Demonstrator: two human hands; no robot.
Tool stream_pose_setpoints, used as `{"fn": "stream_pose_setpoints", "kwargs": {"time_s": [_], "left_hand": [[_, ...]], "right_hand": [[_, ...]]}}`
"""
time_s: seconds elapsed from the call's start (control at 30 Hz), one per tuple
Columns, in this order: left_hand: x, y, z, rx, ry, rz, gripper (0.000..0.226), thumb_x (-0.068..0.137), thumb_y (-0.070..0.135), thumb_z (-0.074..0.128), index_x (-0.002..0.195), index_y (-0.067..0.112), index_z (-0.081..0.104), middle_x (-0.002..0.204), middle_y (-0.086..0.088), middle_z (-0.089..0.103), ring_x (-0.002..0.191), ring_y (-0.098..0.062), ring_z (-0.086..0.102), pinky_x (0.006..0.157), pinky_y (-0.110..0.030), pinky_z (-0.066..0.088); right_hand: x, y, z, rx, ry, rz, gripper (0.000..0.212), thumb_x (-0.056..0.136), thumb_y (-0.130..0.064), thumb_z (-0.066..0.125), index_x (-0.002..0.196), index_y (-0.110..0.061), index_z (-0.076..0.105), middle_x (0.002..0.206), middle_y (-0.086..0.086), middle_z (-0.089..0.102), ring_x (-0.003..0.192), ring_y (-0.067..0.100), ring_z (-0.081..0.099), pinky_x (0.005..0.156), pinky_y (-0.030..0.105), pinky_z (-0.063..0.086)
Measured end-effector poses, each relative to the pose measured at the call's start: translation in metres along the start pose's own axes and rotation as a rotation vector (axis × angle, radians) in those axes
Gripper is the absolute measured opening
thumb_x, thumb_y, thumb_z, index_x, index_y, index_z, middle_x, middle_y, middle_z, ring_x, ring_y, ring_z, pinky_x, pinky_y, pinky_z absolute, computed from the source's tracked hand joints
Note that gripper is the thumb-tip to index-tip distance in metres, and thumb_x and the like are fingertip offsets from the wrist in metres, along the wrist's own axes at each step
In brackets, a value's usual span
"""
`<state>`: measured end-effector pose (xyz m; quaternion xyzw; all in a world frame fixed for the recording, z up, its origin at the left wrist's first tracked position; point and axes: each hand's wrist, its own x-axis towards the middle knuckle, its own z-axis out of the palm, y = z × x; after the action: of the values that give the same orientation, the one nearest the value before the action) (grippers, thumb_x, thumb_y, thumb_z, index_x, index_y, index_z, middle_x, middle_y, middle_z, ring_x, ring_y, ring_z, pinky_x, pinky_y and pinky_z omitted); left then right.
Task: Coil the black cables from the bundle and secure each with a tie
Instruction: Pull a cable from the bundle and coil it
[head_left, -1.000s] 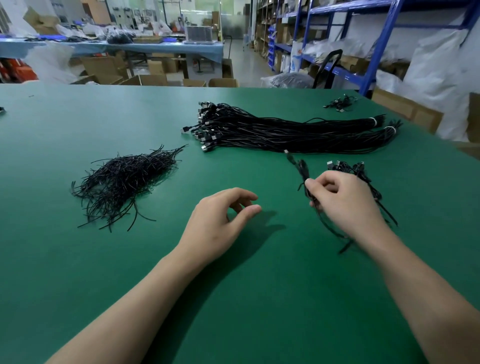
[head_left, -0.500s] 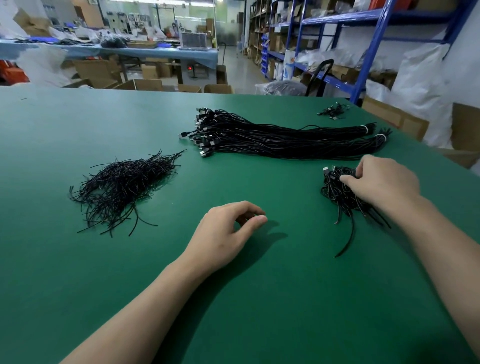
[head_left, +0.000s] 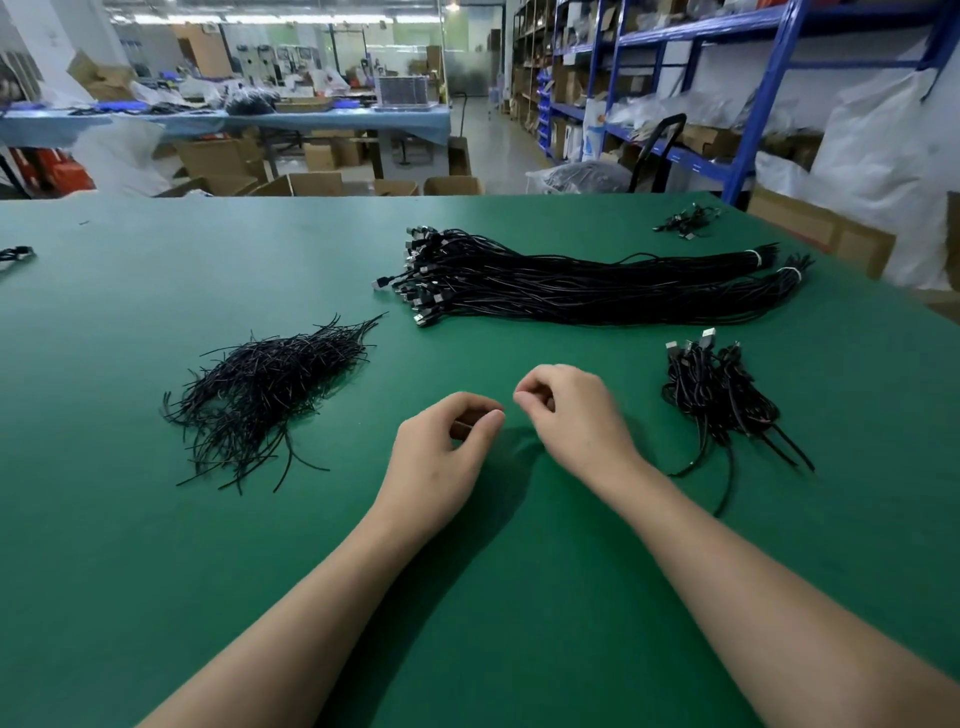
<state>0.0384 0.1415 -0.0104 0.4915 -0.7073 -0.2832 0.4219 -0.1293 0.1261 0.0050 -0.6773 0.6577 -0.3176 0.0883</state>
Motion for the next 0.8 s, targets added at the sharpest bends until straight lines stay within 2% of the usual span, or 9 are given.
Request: {"fn": "stream_pose_setpoints", "kwargs": {"time_s": [0.1,0.17,0.27,0.33,0.4,0.47,0.53,0.7,0.8], "left_hand": [[0.031,-0.007,-0.008,0.095,-0.043,-0.071,0.015,0.095,0.033,0.066,0.106,0.025,0.072,0.094,0.018,0.071,0.085,0.001,0.063,0.077,-0.015,0.046],[0.062,-0.016,-0.012,0.218,-0.044,-0.074,0.024,0.095,0.034,0.067,0.114,0.02,0.07,0.104,0.009,0.072,0.09,-0.009,0.065,0.085,-0.025,0.049],[0.111,-0.034,-0.011,0.39,-0.018,-0.113,0.041,0.097,0.033,0.064,0.132,0.012,0.063,0.129,-0.007,0.065,0.112,-0.023,0.063,0.102,-0.035,0.047],[0.139,-0.046,-0.007,0.506,-0.02,-0.167,0.05,0.098,0.035,0.062,0.143,0.012,0.055,0.145,-0.012,0.053,0.13,-0.031,0.051,0.113,-0.042,0.039],[0.161,-0.055,-0.002,0.572,-0.002,-0.225,0.055,0.1,0.037,0.059,0.149,0.014,0.048,0.151,-0.012,0.046,0.139,-0.033,0.041,0.116,-0.046,0.035],[0.176,-0.06,0.003,0.619,0.018,-0.243,0.055,0.1,0.037,0.059,0.149,0.015,0.048,0.15,-0.014,0.046,0.139,-0.035,0.04,0.116,-0.047,0.036],[0.187,-0.063,0.007,0.639,0.038,-0.235,0.05,0.099,0.036,0.061,0.143,0.015,0.054,0.144,-0.016,0.048,0.133,-0.037,0.046,0.112,-0.047,0.041],[0.199,-0.065,0.01,0.684,0.083,-0.22,0.026,0.098,0.032,0.063,0.112,0.012,0.072,0.121,-0.017,0.063,0.108,-0.039,0.062,0.092,-0.045,0.052],[0.197,-0.059,0.006,0.672,0.092,-0.181,0.022,0.099,0.028,0.059,0.102,0.014,0.075,0.108,-0.013,0.071,0.096,-0.034,0.064,0.082,-0.04,0.054]], "right_hand": [[0.002,0.004,0.015,0.075,0.069,0.026,0.009,0.095,-0.025,0.061,0.09,-0.026,0.069,0.089,-0.009,0.065,0.082,0.013,0.06,0.071,0.032,0.049],[0.001,0.007,0.017,0.095,0.104,0.006,0.01,0.094,-0.024,0.062,0.087,-0.027,0.067,0.085,-0.012,0.062,0.077,0.009,0.057,0.068,0.03,0.048],[-0.002,0.011,0.017,0.101,0.086,-0.02,0.01,0.092,-0.024,0.063,0.085,-0.027,0.068,0.081,-0.012,0.061,0.074,0.006,0.055,0.068,0.03,0.049],[-0.003,0.014,0.017,0.117,0.084,-0.025,0.009,0.091,-0.025,0.065,0.084,-0.028,0.069,0.079,-0.013,0.06,0.073,0.005,0.054,0.067,0.027,0.048],[-0.002,0.014,0.017,0.133,0.087,-0.024,0.007,0.091,-0.026,0.067,0.084,-0.028,0.07,0.078,-0.013,0.059,0.072,0.005,0.055,0.067,0.026,0.048],[-0.001,0.014,0.018,0.137,0.085,-0.029,0.007,0.09,-0.027,0.069,0.083,-0.028,0.07,0.077,-0.013,0.058,0.072,0.005,0.054,0.068,0.027,0.048],[-0.001,0.013,0.018,0.145,0.082,-0.032,0.006,0.089,-0.027,0.069,0.083,-0.028,0.07,0.077,-0.012,0.058,0.073,0.005,0.054,0.068,0.026,0.048],[0.0,0.014,0.018,0.177,0.1,-0.029,0.006,0.088,-0.029,0.071,0.082,-0.028,0.068,0.076,-0.013,0.056,0.072,0.005,0.052,0.068,0.026,0.047],[0.0,0.015,0.018,0.202,0.112,-0.02,0.007,0.091,-0.027,0.068,0.084,-0.027,0.067,0.077,-0.012,0.057,0.074,0.007,0.054,0.07,0.03,0.048]]}}
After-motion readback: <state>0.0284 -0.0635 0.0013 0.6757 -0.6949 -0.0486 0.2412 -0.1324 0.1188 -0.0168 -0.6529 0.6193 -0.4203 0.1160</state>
